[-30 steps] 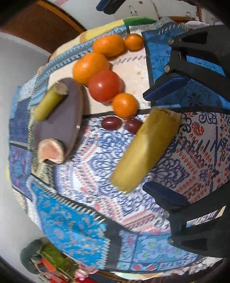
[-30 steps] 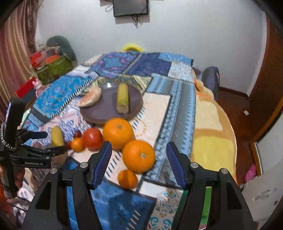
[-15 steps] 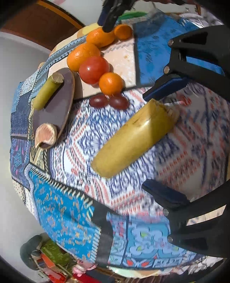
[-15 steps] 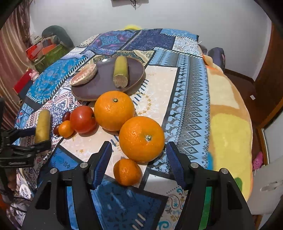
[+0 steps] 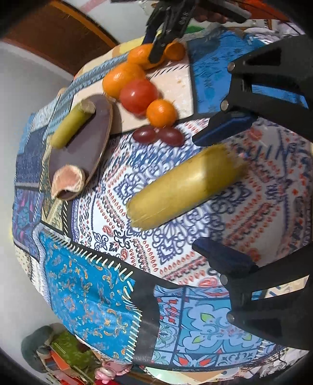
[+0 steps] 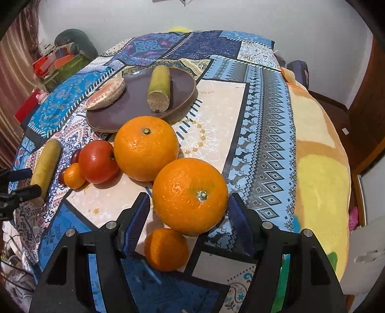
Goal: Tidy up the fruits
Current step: 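Grasp the second yellow cylinder with the left tool while the right tool moves toward the large orange, then lift the cylinder with the left tool while the right tool grasps the large orange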
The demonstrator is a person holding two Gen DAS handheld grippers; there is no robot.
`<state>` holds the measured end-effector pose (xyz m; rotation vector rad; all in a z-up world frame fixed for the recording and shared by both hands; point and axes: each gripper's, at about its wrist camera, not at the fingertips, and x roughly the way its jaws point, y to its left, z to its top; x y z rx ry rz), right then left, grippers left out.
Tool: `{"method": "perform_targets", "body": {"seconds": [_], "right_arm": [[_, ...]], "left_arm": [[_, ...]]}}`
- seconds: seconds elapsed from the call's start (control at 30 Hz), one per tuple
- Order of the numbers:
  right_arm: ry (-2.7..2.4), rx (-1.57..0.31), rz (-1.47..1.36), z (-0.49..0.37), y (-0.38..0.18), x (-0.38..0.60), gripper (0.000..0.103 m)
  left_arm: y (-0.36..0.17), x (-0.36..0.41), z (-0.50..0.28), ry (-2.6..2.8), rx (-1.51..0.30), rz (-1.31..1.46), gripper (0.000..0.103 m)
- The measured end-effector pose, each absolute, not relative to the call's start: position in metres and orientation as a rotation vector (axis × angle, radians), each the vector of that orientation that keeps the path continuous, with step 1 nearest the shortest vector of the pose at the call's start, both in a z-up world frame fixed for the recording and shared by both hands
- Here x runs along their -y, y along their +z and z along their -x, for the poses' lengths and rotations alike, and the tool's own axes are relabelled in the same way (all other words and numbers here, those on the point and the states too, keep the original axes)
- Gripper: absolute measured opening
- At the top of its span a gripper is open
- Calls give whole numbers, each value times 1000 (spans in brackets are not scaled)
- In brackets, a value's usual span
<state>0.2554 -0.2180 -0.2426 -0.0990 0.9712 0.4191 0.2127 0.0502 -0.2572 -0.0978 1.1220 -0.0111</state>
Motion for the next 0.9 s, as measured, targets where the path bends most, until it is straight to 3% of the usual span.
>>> {"method": "perform_targets", "body": {"seconds": [0.1,0.17,0.23,0.33,0.63,0.9], "right_arm": [[423,-973,94,-258,-245,218,64],[427,-975,90,-260,-247,218,64],[433,-979,85,-262,-249,218,64],[437,-984,63,-265,-252,219,63],[428,-960,42,-263,-246,223,62],[416,-887,53,-256,-220,226,62]], "left_arm": [[-262,-55,-228,2,-1132,128,79],[-264,-56,-235,15,-1128,135,74],[-266,-57,-243,20,-1129,142,60],[-267,-59,-251,24,-1122,161,51],[-259,-63,-250,5,-1096,206,44],[-215,-55,-226,-30,-982,197,39]]}}
